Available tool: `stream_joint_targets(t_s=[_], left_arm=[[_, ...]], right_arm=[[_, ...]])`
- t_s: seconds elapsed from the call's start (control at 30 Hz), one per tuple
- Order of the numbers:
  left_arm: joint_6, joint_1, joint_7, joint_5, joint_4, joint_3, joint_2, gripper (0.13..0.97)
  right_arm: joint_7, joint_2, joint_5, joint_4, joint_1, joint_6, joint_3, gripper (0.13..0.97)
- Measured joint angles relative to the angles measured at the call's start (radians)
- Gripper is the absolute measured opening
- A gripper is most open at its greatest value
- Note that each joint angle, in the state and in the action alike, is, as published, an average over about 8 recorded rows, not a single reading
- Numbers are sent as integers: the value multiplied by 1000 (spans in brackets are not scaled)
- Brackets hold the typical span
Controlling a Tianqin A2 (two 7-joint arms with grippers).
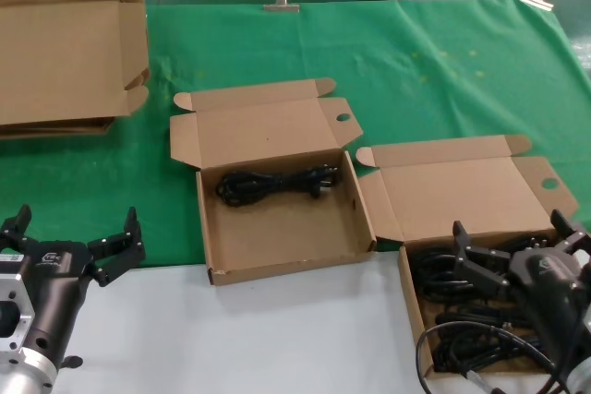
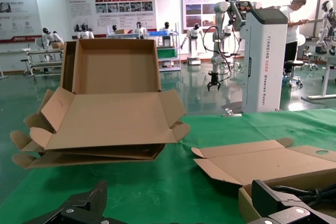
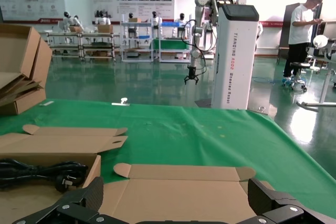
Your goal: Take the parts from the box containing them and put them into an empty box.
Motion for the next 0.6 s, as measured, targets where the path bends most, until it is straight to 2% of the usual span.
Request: stream_joint_targets(t_s=[0.6], left_arm=[[0,0,0,0,0,0,0,966]], right_arm=[[0,0,0,0,0,0,0,966]])
